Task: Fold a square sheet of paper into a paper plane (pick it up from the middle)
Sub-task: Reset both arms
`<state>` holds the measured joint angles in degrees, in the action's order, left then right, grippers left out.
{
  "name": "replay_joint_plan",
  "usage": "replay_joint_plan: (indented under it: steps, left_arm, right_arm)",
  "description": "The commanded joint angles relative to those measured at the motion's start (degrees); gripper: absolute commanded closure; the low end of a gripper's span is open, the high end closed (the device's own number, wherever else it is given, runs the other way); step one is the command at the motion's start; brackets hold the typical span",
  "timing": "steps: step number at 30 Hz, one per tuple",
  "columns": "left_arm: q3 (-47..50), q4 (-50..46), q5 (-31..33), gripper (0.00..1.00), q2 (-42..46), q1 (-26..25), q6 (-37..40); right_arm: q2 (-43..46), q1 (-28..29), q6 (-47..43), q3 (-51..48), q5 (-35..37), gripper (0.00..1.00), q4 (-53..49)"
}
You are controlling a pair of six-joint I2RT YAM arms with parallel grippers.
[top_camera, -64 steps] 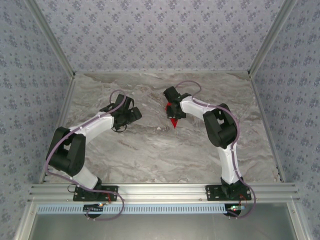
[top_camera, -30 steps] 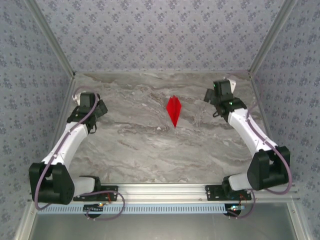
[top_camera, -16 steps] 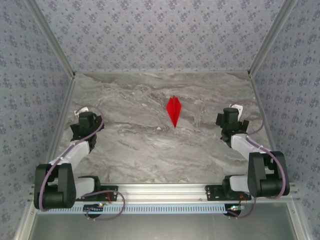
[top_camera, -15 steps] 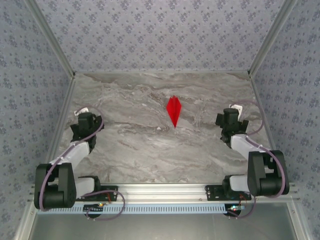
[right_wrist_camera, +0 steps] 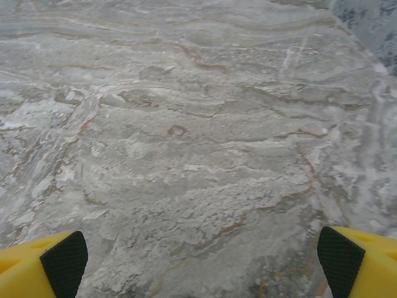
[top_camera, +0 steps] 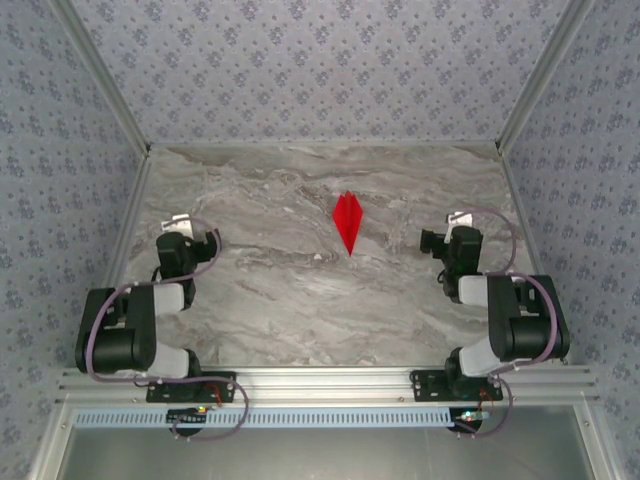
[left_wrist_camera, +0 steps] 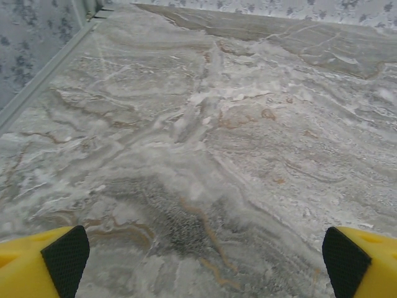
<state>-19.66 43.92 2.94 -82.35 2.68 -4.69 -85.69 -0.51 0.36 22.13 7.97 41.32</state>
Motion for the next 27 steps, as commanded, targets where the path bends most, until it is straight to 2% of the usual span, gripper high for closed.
replay_joint_plan:
  steps: [1,4,7,26,27]
  left_arm:
    - [-0.98,5.71,-2.69,0.01,-2.70,0.35,1.16]
    - [-2.19,5.93,-2.70,0.01,-5.45,0.29,1.20]
    - [-3.88,2.23,-1.22,0.01,-5.37,-1.19,2.83]
    - [-4.40,1.87,0.00,0.01,-5.46,-2.07,3.43]
    - [-4.33,1.95,-0.04,0.01,-5.50,-2.07,3.37]
  right_arm:
    - [-1.43,-0.37,-1.68,-0.60,-3.67,0.00,5.62]
    - [-1.52,-0.52,-1.51,-0.17,-3.82,0.00,4.77]
    - [-1.58,-0.84,-1.24,-0.13,-4.36,0.00,4.73]
    - [-1.47,-0.89,-1.32,-0.21,-4.59,0.00,4.91]
    - [-1.25,-0.96,-2.12,-0.66,-7.15,0.00,5.50]
